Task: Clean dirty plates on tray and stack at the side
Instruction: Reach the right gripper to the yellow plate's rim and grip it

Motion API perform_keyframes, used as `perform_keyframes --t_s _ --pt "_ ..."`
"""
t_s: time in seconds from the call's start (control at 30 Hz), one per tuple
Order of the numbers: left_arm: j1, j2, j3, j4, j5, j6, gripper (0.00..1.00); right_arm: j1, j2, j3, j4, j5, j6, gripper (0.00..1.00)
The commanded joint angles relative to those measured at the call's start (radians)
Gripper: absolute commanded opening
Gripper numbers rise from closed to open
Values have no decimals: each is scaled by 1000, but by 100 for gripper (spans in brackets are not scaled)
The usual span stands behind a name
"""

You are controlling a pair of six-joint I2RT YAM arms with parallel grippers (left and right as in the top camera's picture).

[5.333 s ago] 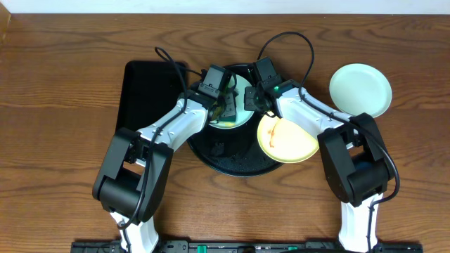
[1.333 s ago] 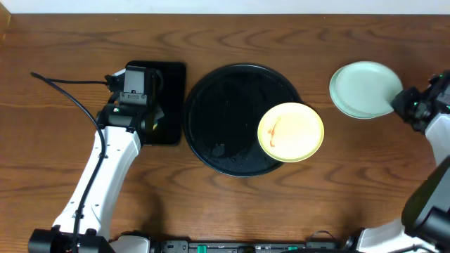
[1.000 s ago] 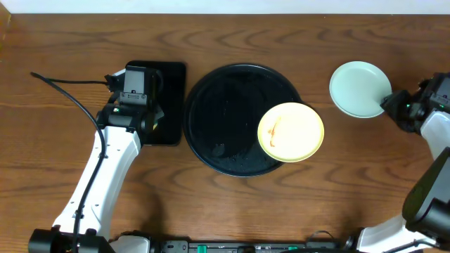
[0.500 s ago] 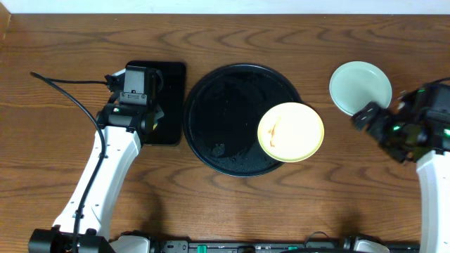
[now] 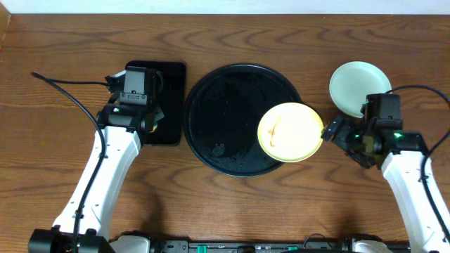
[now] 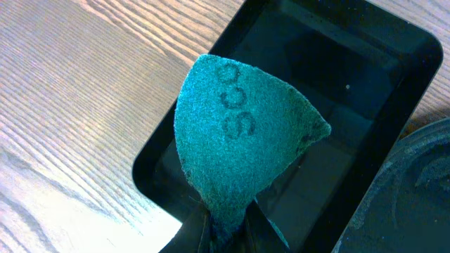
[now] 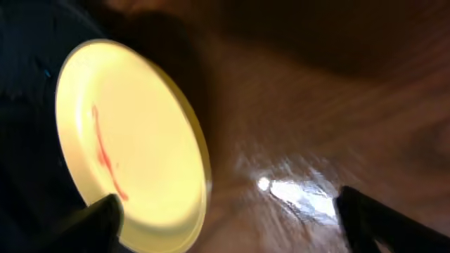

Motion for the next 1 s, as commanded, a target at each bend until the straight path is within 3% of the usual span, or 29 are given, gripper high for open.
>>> perform_keyframes --t_s 0.0,0.13,0.33,0.47,0.8,0.83,0.97 --pt "5 5 0 0 -5 -6 8 28 34 -26 44 24 47 77" --pt "5 5 0 0 -5 -6 8 55 99 -26 79 25 94 82" --pt "5 5 0 0 -5 -6 8 102 224 -26 151 24 101 78" --pt "5 5 0 0 -5 -6 8 112 280 -26 189 24 101 55" --pt "5 5 0 0 -5 -6 8 112 294 -24 206 -10 100 14" --pt "5 5 0 0 -5 -6 8 112 294 -20 205 -19 97 4" --pt "5 5 0 0 -5 -6 8 121 294 10 203 -90 57 1"
